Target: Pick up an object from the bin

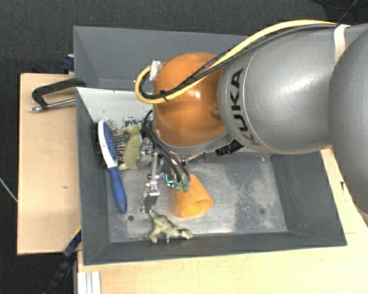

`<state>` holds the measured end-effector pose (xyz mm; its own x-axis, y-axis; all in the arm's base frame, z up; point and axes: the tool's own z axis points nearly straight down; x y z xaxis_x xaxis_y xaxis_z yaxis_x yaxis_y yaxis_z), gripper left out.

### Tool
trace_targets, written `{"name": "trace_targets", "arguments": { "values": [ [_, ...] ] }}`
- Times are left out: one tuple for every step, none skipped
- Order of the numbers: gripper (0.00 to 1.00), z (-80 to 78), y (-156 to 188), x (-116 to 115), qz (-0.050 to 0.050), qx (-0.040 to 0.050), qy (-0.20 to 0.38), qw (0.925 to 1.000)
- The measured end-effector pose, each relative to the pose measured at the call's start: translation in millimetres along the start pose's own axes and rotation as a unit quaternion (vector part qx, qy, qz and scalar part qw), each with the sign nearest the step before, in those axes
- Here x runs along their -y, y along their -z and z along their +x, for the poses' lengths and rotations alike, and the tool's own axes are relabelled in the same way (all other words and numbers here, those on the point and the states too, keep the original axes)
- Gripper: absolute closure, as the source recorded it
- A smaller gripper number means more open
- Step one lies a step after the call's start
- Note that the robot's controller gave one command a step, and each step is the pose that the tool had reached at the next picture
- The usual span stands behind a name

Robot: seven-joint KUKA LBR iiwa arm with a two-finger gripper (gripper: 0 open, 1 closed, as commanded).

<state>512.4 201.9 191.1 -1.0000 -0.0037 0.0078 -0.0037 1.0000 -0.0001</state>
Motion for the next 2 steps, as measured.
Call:
{"name": "trace_targets", "arguments": {
  "values": [
    [0.0,13.7,-75.3,97.6,0.002,0.0017,0.195,0.9808],
    [0.0,17.8,-76.2,120.0,0.001,0.004,0.268,0.9634]
  ]
}}
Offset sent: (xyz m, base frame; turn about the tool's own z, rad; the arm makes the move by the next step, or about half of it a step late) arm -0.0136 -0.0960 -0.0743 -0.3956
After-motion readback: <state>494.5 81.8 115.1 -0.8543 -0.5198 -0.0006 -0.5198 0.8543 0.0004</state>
